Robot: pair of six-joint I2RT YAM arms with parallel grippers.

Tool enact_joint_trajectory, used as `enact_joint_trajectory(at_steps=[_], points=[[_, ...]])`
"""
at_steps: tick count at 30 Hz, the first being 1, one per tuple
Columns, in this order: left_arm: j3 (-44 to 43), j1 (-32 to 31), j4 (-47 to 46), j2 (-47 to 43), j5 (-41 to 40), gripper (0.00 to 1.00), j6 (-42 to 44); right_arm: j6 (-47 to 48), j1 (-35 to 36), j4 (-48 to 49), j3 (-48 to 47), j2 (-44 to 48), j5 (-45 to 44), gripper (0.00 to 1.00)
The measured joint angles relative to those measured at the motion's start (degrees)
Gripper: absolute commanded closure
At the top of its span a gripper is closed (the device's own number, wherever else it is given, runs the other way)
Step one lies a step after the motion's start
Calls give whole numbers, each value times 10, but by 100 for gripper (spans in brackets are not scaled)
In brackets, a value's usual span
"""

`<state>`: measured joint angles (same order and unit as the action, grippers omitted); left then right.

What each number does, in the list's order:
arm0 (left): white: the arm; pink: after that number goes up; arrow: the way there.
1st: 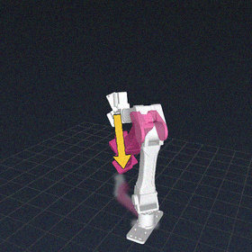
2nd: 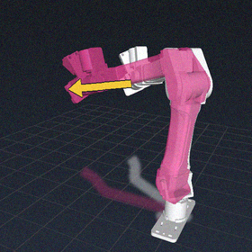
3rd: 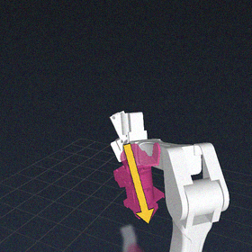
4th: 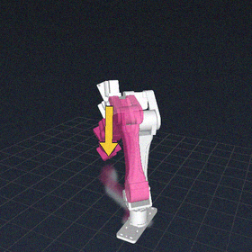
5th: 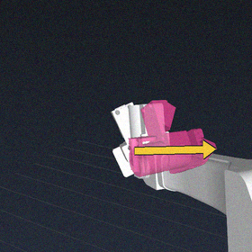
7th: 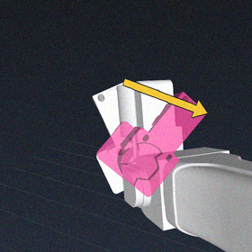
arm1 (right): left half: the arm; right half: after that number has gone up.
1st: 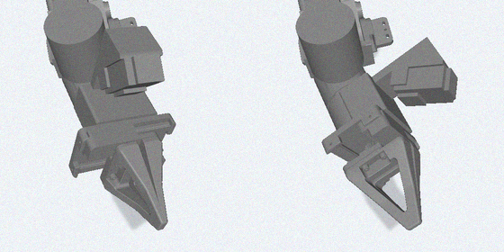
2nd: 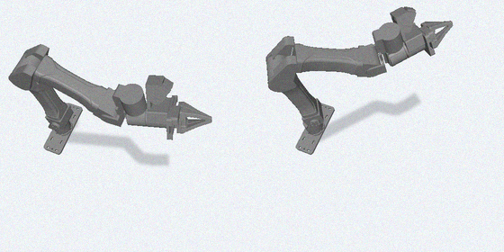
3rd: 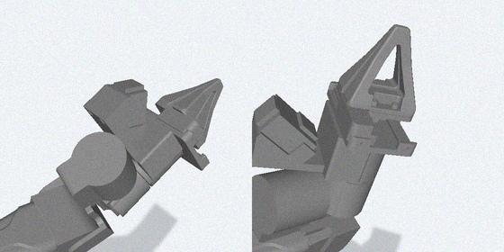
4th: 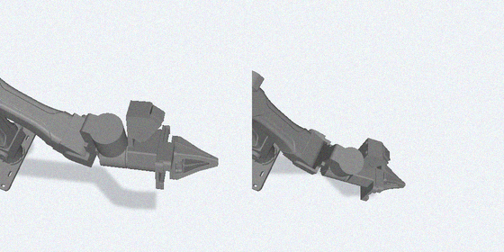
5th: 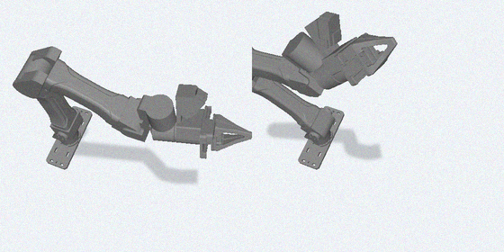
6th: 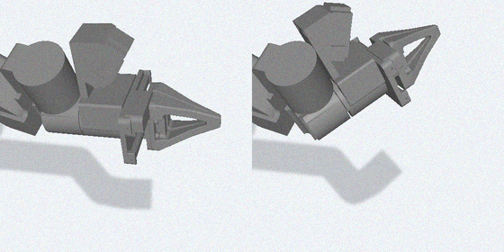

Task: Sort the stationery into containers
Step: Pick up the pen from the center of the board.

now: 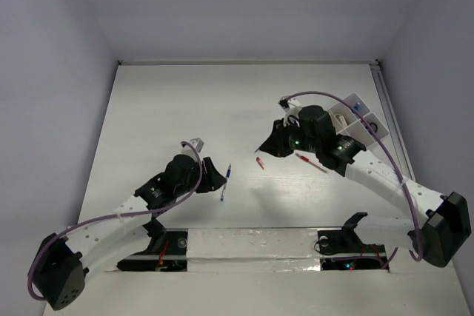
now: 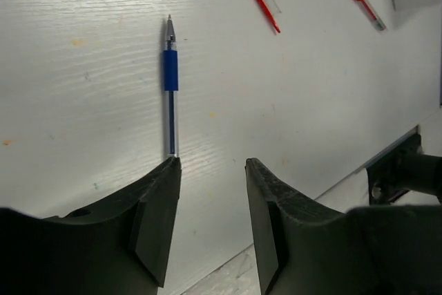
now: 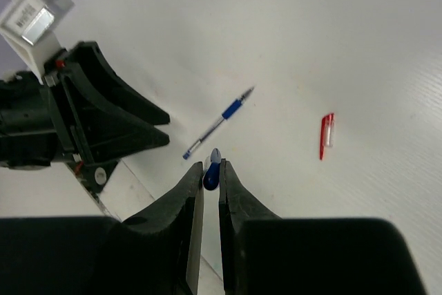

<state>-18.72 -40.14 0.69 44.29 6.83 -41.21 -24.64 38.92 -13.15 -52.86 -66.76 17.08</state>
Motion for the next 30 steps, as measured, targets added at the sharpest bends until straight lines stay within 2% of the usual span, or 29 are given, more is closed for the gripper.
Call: enact_joint_trajectory(at_steps=[6, 13, 23, 30], points=[[-33, -21, 9, 75, -57, 61, 20, 20, -2, -39, 1, 8, -1, 100], [-54, -33, 9, 153, -101, 70, 50, 23, -3, -33, 15, 8, 9, 100], [-88, -51, -20, 252, -89, 76, 79, 22, -3, -18, 44, 12, 24, 100], [-91, -56, -21, 282, -106, 77, 82, 19, -3, -4, 62, 14, 32, 100]])
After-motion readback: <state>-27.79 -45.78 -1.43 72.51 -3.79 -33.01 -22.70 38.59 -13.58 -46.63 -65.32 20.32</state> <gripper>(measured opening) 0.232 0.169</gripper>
